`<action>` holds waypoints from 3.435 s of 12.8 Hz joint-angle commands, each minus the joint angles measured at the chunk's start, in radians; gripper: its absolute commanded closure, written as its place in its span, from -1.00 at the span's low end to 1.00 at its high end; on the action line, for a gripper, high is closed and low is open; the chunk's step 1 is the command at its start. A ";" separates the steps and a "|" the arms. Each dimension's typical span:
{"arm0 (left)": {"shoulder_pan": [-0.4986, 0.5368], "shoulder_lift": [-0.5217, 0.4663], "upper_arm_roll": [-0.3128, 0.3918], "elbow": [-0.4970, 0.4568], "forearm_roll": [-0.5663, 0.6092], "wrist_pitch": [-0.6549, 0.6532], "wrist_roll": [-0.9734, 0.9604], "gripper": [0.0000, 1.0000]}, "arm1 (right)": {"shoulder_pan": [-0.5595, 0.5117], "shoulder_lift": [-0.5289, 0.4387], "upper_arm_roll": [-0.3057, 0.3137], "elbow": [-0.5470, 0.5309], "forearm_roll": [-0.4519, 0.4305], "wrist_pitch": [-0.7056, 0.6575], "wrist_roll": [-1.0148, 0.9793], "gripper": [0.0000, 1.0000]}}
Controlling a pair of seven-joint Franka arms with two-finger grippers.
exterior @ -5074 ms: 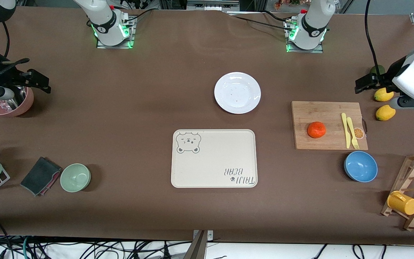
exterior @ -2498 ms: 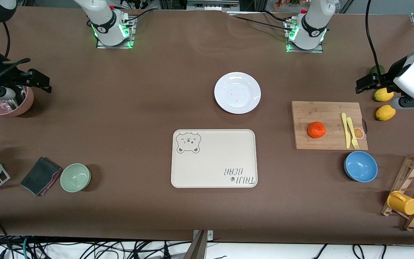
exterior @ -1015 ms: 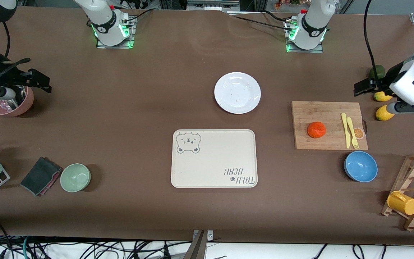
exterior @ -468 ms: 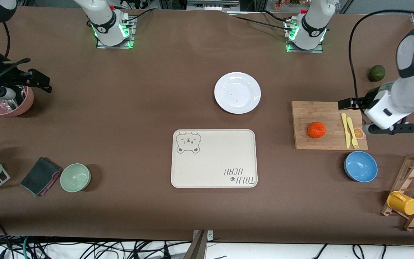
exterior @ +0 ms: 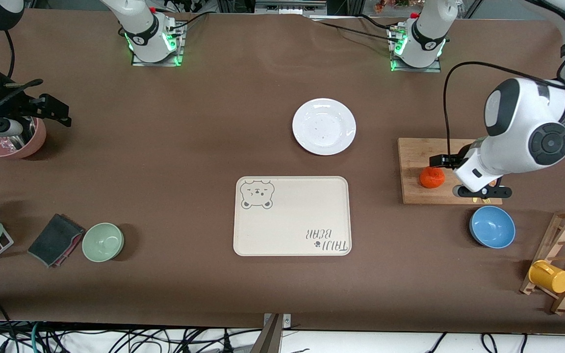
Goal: Place orange and plate with both arms
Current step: 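Move the left gripper down over the orange on the cutting board, then close the left gripper on the orange and lift it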
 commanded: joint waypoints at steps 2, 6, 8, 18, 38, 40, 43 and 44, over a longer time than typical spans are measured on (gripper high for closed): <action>0.028 -0.008 -0.002 -0.187 -0.024 0.226 0.071 -1.00 | 0.002 -0.004 0.000 0.005 0.001 -0.007 -0.011 -1.00; 0.054 0.054 -0.003 -0.201 -0.027 0.279 0.083 -1.00 | 0.002 -0.003 0.000 0.005 0.001 -0.005 -0.011 -1.00; 0.059 0.080 -0.003 -0.201 -0.067 0.291 0.130 -1.00 | 0.002 -0.003 0.000 0.005 0.002 -0.005 -0.011 -1.00; 0.063 0.147 -0.002 -0.189 -0.104 0.324 0.147 -1.00 | 0.002 -0.001 0.000 0.005 0.002 -0.005 -0.011 -1.00; 0.071 0.230 -0.002 -0.137 -0.104 0.345 0.150 -0.56 | 0.003 -0.001 0.001 0.005 0.002 -0.011 -0.010 -1.00; 0.072 0.230 -0.002 -0.137 -0.105 0.345 0.149 -0.11 | 0.003 -0.001 0.000 0.005 0.002 -0.013 -0.011 -1.00; 0.071 0.230 -0.002 -0.132 -0.105 0.345 0.138 0.24 | 0.003 -0.001 0.000 0.007 0.002 -0.011 -0.010 -1.00; 0.071 0.230 -0.002 -0.114 -0.105 0.333 0.135 0.29 | 0.003 -0.001 0.000 0.005 0.004 -0.011 -0.010 -1.00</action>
